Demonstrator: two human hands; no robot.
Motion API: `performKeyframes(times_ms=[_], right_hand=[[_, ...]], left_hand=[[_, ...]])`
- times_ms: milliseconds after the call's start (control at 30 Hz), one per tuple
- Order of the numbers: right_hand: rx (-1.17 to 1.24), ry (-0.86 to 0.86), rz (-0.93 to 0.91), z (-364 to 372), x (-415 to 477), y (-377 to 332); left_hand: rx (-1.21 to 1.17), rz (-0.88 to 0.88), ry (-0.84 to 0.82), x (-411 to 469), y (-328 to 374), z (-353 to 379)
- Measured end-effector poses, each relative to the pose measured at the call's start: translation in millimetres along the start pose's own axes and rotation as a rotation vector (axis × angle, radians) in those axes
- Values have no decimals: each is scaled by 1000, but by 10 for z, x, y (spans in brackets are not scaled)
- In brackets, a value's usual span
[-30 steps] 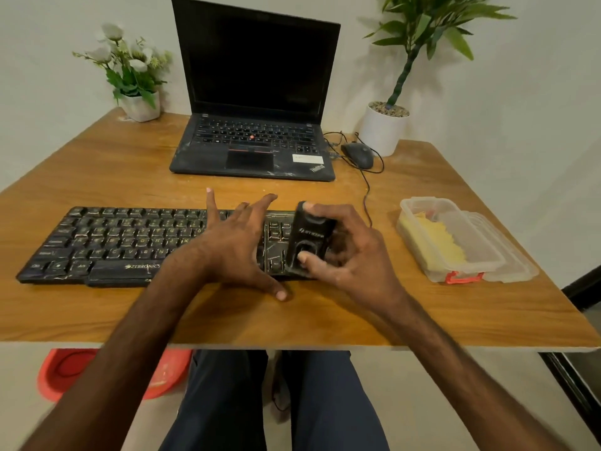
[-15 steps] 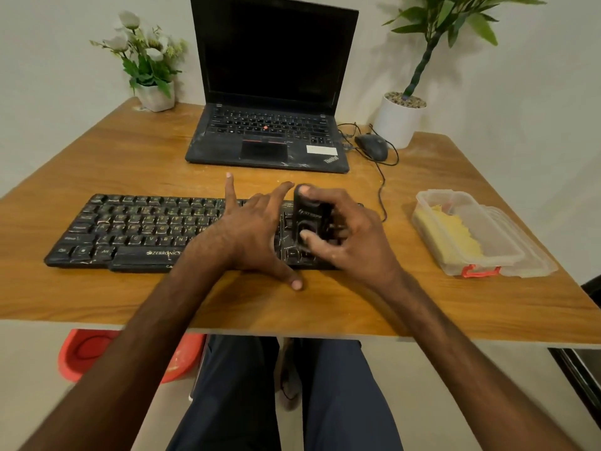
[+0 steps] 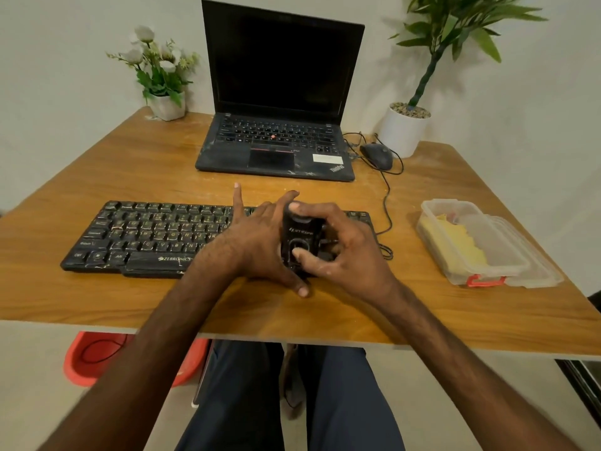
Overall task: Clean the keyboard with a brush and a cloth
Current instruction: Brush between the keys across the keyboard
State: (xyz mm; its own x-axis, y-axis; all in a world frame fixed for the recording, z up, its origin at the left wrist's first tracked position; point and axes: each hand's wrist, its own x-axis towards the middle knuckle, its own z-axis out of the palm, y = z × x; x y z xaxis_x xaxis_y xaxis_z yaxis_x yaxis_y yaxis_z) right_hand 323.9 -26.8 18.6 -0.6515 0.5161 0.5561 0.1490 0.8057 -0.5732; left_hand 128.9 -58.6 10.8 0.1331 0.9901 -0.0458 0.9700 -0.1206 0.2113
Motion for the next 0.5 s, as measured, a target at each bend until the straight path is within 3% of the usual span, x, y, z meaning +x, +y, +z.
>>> performKeyframes(times_ms=[67,200,367,500], right_hand=[[-56,-9,-27,-40,36,29],[30,92,103,-143,75,110],[80,5,33,23,5,-40],[22,103,130,-108,104,81]], left_hand=[[2,-8,3,-4,5,-2],[-11,-47,8,-18,41,-18],[-21,-6,4,7,-21,25],[-28,-62,-1,-29,38,-17]])
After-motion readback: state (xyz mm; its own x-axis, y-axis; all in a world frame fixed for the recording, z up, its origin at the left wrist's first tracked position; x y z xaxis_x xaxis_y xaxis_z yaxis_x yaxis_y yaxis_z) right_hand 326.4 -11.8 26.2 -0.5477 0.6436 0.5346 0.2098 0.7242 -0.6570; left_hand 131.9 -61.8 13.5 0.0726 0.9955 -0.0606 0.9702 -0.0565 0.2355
